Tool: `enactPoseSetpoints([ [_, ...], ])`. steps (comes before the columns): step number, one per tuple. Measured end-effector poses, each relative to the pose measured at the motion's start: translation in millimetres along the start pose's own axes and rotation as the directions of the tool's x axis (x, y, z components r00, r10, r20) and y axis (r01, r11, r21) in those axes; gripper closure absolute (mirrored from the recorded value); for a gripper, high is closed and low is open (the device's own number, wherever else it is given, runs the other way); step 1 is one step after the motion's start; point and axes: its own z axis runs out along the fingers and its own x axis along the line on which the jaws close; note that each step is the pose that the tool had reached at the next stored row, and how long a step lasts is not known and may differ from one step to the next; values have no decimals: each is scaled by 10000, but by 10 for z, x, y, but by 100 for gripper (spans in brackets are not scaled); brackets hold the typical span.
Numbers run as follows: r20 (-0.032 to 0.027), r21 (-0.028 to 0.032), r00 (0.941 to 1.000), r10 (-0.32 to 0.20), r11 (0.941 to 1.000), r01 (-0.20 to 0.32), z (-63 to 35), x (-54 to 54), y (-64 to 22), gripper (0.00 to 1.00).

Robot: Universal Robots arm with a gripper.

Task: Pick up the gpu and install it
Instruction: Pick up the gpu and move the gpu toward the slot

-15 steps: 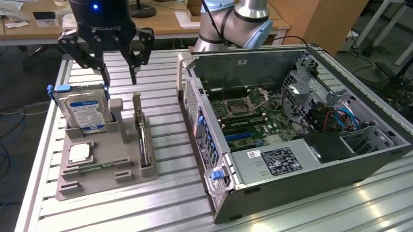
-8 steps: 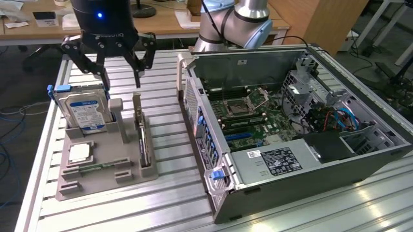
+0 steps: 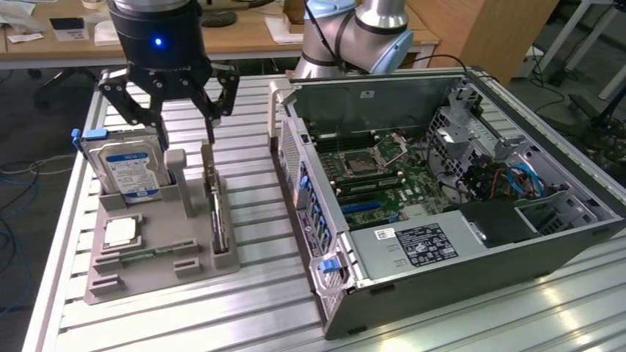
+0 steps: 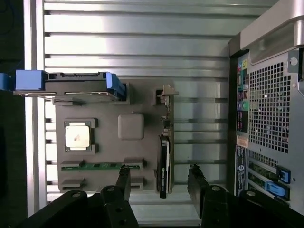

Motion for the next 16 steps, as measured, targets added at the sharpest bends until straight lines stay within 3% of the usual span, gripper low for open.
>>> enactPoseSetpoints([
  [8,-1,-2,10000,-56,10000,56,145,-10,-26,39],
  [12,-1,-3,10000,-54,10000,54,238,-13,-99,39],
  [16,-1,-2,10000,-50,10000,50,309,-26,-107,39],
])
